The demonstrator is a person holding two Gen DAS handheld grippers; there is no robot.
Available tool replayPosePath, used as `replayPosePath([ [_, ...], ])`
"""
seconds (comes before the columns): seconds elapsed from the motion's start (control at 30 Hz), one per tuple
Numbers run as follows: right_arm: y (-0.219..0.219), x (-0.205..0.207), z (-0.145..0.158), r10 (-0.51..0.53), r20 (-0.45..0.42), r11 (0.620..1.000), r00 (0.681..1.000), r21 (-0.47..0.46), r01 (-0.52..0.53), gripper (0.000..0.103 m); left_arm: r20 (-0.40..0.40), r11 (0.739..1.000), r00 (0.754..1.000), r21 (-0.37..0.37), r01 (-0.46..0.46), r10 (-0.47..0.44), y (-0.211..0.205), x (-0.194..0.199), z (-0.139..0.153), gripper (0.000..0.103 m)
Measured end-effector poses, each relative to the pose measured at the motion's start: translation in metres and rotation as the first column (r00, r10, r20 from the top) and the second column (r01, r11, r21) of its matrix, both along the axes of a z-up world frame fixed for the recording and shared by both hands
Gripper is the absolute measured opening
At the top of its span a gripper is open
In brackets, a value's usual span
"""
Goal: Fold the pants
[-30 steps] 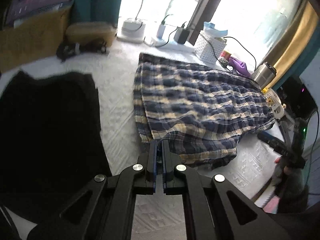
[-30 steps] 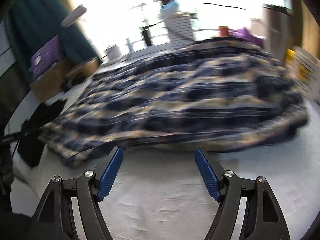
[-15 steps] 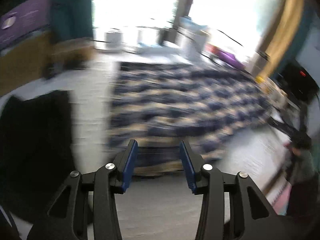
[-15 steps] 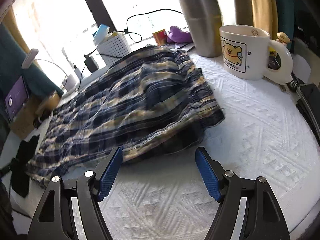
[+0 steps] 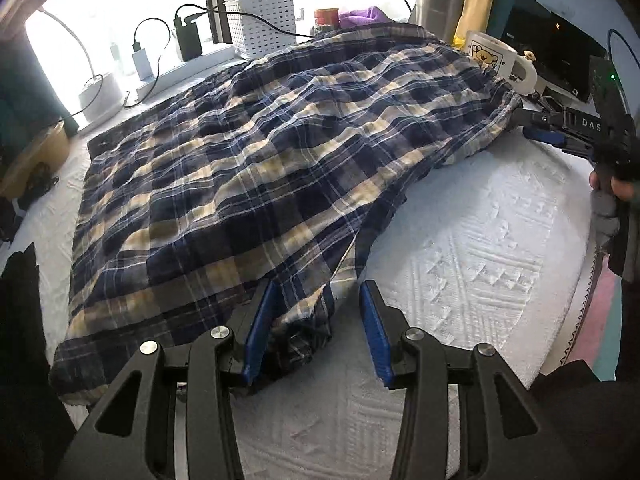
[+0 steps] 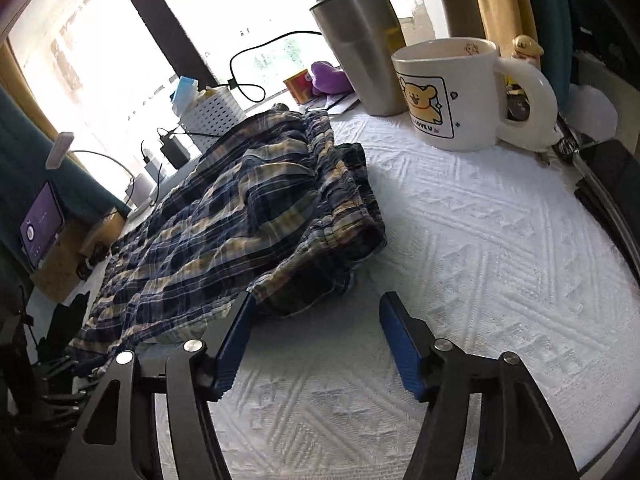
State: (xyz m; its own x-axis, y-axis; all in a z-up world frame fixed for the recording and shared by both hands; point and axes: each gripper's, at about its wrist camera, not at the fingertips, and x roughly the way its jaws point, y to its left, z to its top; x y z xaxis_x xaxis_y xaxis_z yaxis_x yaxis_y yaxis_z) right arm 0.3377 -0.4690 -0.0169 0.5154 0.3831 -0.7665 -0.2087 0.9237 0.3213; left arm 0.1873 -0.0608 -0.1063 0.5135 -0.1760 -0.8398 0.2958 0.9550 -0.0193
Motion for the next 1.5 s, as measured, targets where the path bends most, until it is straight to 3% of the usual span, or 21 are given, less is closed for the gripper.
replayPosePath([
  [0.07,0.001,0.002,-0.001,0.005,-0.001,1.0,1.0,0.019,-0.005,0.062,0.012,1.0,1.0,0.019,-0.015,0.015,0.002,-0.001,0.001,0.019],
  [0.13,0.004,0.006,-0.002,0.011,-0.009,0.999,1.0,0.045,-0.011,0.06,0.005,1.0,1.0,0.002,-0.015,0.015,0.003,0.0,0.003,0.009],
  [0.3,0.012,0.02,-0.007,0.001,-0.03,0.995,1.0,0.103,0.003,0.059,0.026,1.0,1.0,-0.009,-0.007,0.007,-0.003,-0.011,0.012,0.005],
  [0.33,0.012,0.022,-0.007,-0.007,-0.033,0.993,0.999,0.116,0.011,0.054,0.024,1.0,1.0,-0.012,-0.004,0.005,-0.005,-0.014,0.014,0.005],
  [0.4,0.008,0.029,-0.01,-0.038,-0.05,0.989,0.998,0.141,0.044,0.03,0.011,1.0,1.0,-0.031,-0.007,0.007,-0.007,-0.019,0.014,0.005],
  [0.43,0.006,0.032,-0.011,-0.048,-0.05,0.988,0.998,0.146,0.055,0.013,-0.001,0.999,1.0,-0.041,-0.01,0.01,-0.007,-0.021,0.014,0.005],
  [0.6,0.002,0.035,-0.001,-0.075,0.002,0.986,0.997,0.147,0.074,0.01,-0.054,0.994,0.999,-0.11,-0.005,-0.001,-0.015,-0.03,0.007,0.005],
  [0.8,-0.001,0.035,0.0,-0.097,0.01,0.993,0.995,0.072,0.096,0.01,-0.147,0.975,0.989,-0.214,-0.058,0.027,0.003,-0.026,0.007,0.013],
  [0.87,-0.003,0.034,-0.002,-0.105,0.003,0.992,0.995,0.064,0.104,0.01,-0.162,0.966,0.986,-0.248,-0.08,0.04,0.015,-0.028,0.012,0.022],
  [1.1,-0.005,0.029,0.0,-0.116,0.017,0.993,0.993,0.013,0.115,0.01,-0.109,0.952,0.978,-0.232,-0.199,0.177,0.067,-0.034,0.035,0.026],
  [1.17,-0.005,0.027,0.001,-0.116,0.023,0.993,0.993,0.002,0.116,0.01,-0.089,0.943,0.963,-0.198,-0.268,0.255,0.088,-0.031,0.032,0.045],
  [1.2,-0.005,0.025,0.003,-0.114,0.025,0.993,0.993,-0.003,0.114,0.01,-0.082,0.936,0.954,-0.187,-0.298,0.287,0.097,-0.029,0.029,0.047],
  [1.33,-0.002,0.024,0.008,-0.101,0.034,0.995,0.994,-0.022,0.102,0.01,-0.066,0.899,0.92,-0.197,-0.391,0.385,0.13,-0.016,0.019,0.047],
  [1.5,0.002,0.026,0.009,-0.095,0.017,0.994,0.995,-0.052,0.096,0.01,-0.045,0.89,0.921,-0.243,-0.385,0.386,0.147,0.004,0.012,0.047],
])
